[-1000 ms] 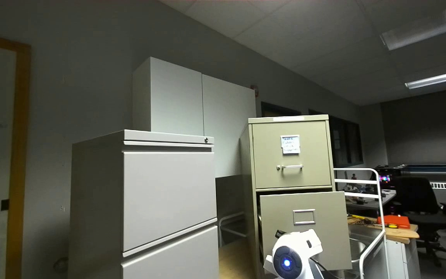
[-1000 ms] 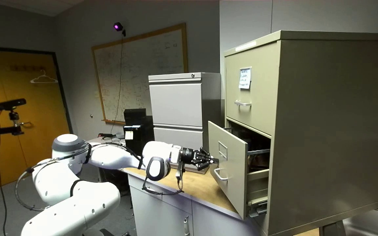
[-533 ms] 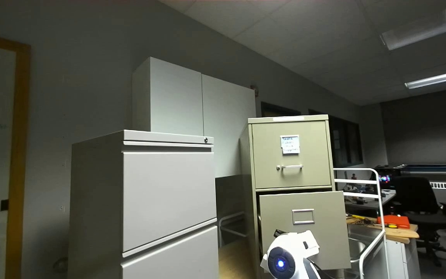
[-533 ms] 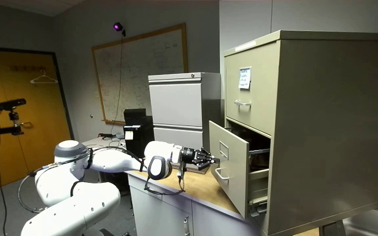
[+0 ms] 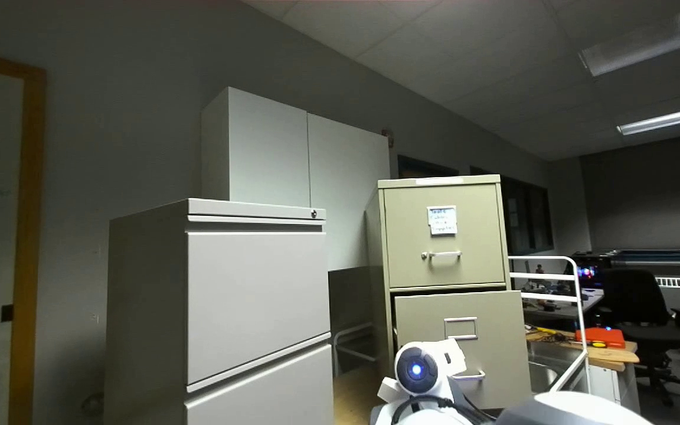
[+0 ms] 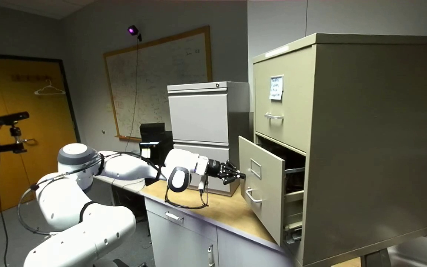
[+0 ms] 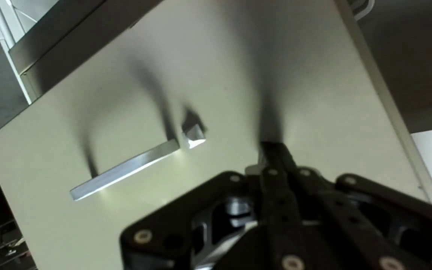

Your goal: Push the open drawer closed

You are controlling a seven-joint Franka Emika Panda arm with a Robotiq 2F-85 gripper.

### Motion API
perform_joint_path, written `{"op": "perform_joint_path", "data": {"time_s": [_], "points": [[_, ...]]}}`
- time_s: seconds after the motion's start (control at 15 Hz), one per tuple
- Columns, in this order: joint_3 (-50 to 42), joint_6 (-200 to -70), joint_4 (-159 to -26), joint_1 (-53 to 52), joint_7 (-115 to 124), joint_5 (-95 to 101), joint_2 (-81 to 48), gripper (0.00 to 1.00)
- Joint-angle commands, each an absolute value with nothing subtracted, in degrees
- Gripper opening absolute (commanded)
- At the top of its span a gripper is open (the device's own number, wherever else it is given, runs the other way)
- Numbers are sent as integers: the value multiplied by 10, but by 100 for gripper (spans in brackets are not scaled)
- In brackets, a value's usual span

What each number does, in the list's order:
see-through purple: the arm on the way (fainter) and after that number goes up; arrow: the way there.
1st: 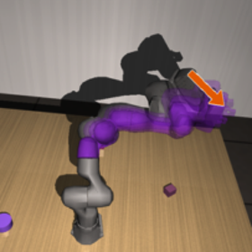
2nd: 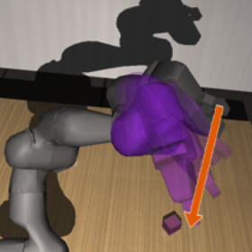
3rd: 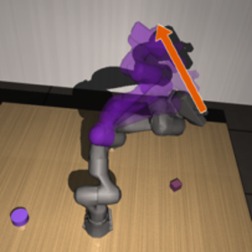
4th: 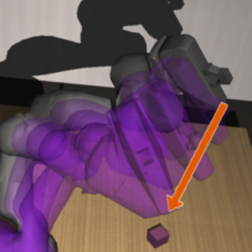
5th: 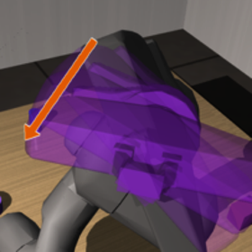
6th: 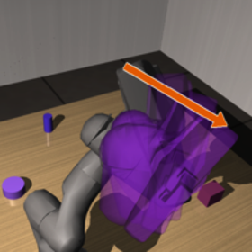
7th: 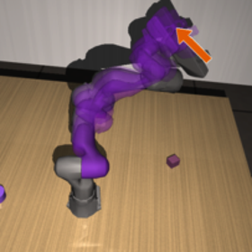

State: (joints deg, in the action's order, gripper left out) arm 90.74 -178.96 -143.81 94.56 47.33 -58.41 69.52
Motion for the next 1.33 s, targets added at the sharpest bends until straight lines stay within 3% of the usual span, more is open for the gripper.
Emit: {"op": "perform_joint_path", "data": {"time_s": [0.0, 0.4, 1.27], "points": [[866, -1760, -1333, 1025, 436, -550, 621, 0], [844, -1644, -1262, 1089, 533, -465, 609, 0], [872, -1561, -1145, 1176, 686, -321, 602, 0]]}}
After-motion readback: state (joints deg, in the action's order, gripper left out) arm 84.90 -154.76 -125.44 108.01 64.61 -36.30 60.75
